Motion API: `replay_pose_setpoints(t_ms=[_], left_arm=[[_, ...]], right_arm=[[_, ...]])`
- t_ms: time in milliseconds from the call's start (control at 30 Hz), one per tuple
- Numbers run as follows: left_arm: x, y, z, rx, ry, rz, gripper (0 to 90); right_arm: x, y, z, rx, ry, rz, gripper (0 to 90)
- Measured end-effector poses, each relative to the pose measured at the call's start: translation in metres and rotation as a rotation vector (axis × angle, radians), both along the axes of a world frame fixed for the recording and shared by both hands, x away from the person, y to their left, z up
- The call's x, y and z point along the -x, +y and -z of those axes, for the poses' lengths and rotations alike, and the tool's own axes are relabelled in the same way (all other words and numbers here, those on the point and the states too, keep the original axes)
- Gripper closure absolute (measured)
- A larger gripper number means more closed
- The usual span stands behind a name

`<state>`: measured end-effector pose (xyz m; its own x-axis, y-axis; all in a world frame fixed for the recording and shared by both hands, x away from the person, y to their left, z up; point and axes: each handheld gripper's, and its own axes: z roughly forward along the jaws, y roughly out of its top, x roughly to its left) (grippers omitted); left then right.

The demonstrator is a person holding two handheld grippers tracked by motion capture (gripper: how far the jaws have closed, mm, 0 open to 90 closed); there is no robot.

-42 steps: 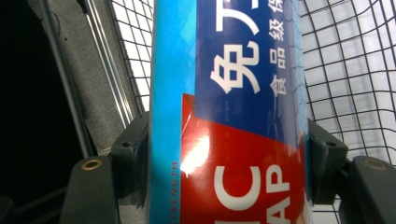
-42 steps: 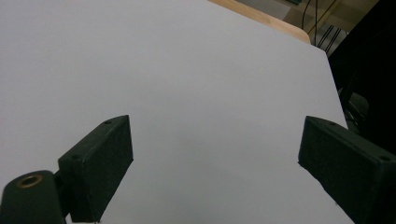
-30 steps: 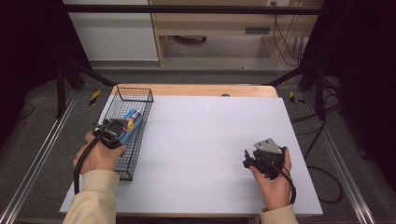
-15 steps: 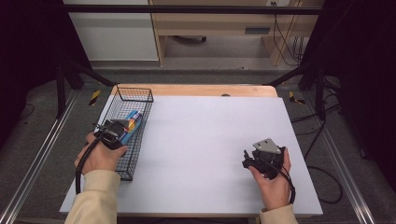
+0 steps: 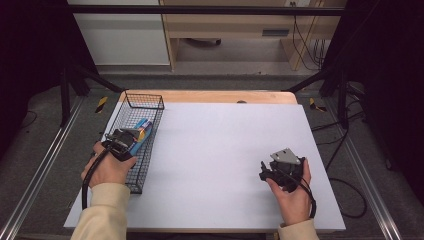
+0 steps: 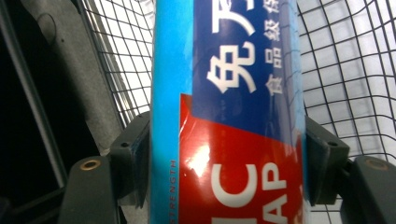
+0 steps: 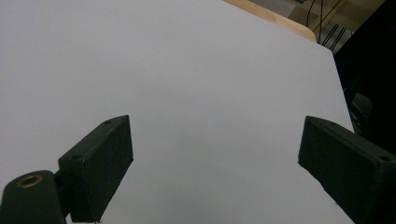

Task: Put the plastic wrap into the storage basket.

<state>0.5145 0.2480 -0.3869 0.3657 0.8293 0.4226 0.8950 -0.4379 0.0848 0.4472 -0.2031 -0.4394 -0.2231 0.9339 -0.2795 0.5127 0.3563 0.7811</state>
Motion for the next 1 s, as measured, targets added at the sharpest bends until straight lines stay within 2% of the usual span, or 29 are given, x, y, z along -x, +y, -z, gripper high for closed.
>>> replay_pose_setpoints(t_ms=[33,67,100,200,233,267,300,367,500,533,567,700,767,867,933,1000], left_arm=[[0.001,0.000,-0.001,0.003,-0.020,-0.001,29.8],[0.001,0.000,-0.001,0.003,-0.020,-0.001,28.2],[0.008,0.001,-0.013,0.018,-0.074,0.002,25.3],[0.018,-0.004,-0.032,0.035,-0.160,0.018,19.7],[0.018,-0.004,-0.032,0.035,-0.160,0.018,18.0],[0.027,-0.010,-0.047,0.060,-0.240,0.049,16.8],[0.032,-0.013,-0.056,0.088,-0.277,0.075,15.7],[0.040,-0.020,-0.071,0.177,-0.353,0.117,13.9],[0.051,-0.034,-0.087,0.284,-0.436,0.200,12.8],[0.051,-0.034,-0.087,0.284,-0.436,0.200,12.4],[0.055,-0.042,-0.088,0.331,-0.458,0.235,11.8],[0.063,-0.060,-0.088,0.400,-0.479,0.332,9.8],[0.065,-0.070,-0.085,0.433,-0.483,0.388,8.0],[0.065,-0.084,-0.073,0.513,-0.474,0.463,8.0],[0.063,-0.094,-0.063,0.528,-0.454,0.497,7.3],[0.061,-0.104,-0.050,0.518,-0.432,0.526,6.6]], right_arm=[[0.000,0.000,0.000,0.000,0.000,0.000,10.3],[0.000,0.001,0.000,-0.003,0.000,0.001,10.2],[0.000,0.001,0.000,-0.001,0.005,0.000,10.0],[0.000,0.001,0.000,0.001,0.007,-0.005,9.7],[0.000,0.001,0.000,-0.001,0.007,-0.005,9.7],[0.000,0.001,0.000,-0.001,0.005,-0.005,9.5],[0.000,0.001,0.000,-0.002,0.004,-0.005,9.2],[0.001,0.000,-0.001,-0.005,-0.003,-0.001,8.8],[0.001,0.000,-0.001,-0.001,-0.007,0.000,8.5],[0.001,-0.001,-0.001,0.000,-0.008,0.001,8.3],[0.001,-0.001,-0.002,-0.001,-0.007,0.001,8.1],[0.002,-0.004,-0.003,0.000,-0.010,0.011,6.6],[0.003,-0.006,-0.004,-0.008,-0.018,0.017,6.1],[0.004,-0.008,-0.004,-0.016,-0.021,0.024,4.8],[0.005,-0.009,-0.003,-0.013,-0.013,0.014,4.0],[0.006,-0.010,-0.002,-0.007,-0.011,0.015,4.0]])
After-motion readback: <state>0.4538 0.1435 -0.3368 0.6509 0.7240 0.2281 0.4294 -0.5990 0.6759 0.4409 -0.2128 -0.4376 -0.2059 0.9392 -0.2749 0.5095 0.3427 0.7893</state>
